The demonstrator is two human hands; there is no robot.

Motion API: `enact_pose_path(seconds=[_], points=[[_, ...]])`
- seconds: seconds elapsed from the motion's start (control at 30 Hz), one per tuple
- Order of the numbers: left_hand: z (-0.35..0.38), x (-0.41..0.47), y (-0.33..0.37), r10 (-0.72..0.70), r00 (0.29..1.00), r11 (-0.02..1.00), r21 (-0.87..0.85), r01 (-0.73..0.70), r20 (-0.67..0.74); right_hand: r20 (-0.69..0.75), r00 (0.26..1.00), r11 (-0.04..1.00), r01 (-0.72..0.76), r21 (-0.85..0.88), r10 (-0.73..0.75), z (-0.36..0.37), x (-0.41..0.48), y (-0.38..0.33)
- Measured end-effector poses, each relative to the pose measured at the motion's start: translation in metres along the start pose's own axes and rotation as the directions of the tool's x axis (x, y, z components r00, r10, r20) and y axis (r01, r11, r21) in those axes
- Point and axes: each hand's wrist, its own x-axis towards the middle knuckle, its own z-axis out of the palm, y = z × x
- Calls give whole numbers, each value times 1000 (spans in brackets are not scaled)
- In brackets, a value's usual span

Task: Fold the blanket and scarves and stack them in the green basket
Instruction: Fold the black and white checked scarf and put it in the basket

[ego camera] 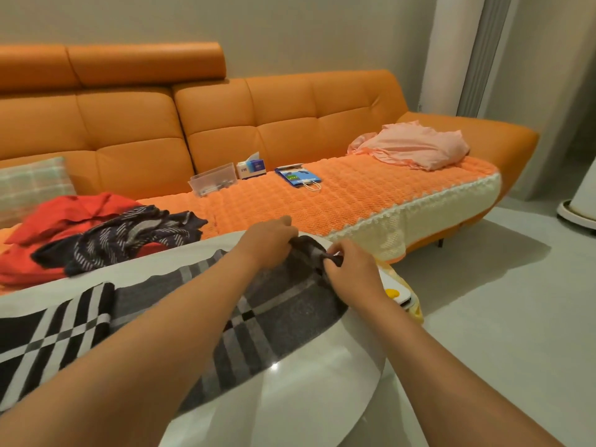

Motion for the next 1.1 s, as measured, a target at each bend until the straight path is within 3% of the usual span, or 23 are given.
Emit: enact_pose_path(seconds=[0.13,0.23,0.33,0.47,0.63,0.67,0.7,0.8,0.87,0.93,1.0,1.1], points=[[-31,-57,-44,-36,999,998,43,36,6,152,986,977,38,212,-71,10,-14,-48],[-43,-101,-81,-52,999,985,165,51,-1,351,929,970,34,242,-120,30,-34,-88],[-45,-146,-107,-70,997,970,231,78,-43,461,864,968,107,226,-203,56,-58,-124],[-28,-205,-128,-165,986,959,239,152,35,675,699,967,100,235,-236,88,-86,-158],[3,-246,-152,-348,925,937,42,346,151,867,462,976,190,108,-186,120,-107,-181],[6,-247,-154,-387,912,920,-11,392,136,869,454,977,169,132,-196,121,-107,-183],[7,-246,-156,-421,901,902,-54,428,108,842,493,974,162,158,-219,122,-106,-182],[10,-231,-158,-532,847,829,-201,522,7,602,755,964,233,125,-260,128,-89,-170],[13,-219,-158,-557,830,800,-255,543,22,468,841,957,289,38,-272,129,-76,-159],[17,-208,-158,-539,835,800,-243,548,111,445,838,920,384,-73,-314,128,-65,-148],[25,-200,-159,-531,837,799,-252,546,129,521,796,878,449,-166,-308,128,-58,-142],[34,-193,-162,-644,765,720,-365,591,-31,625,744,857,463,-228,-235,135,-57,-136]])
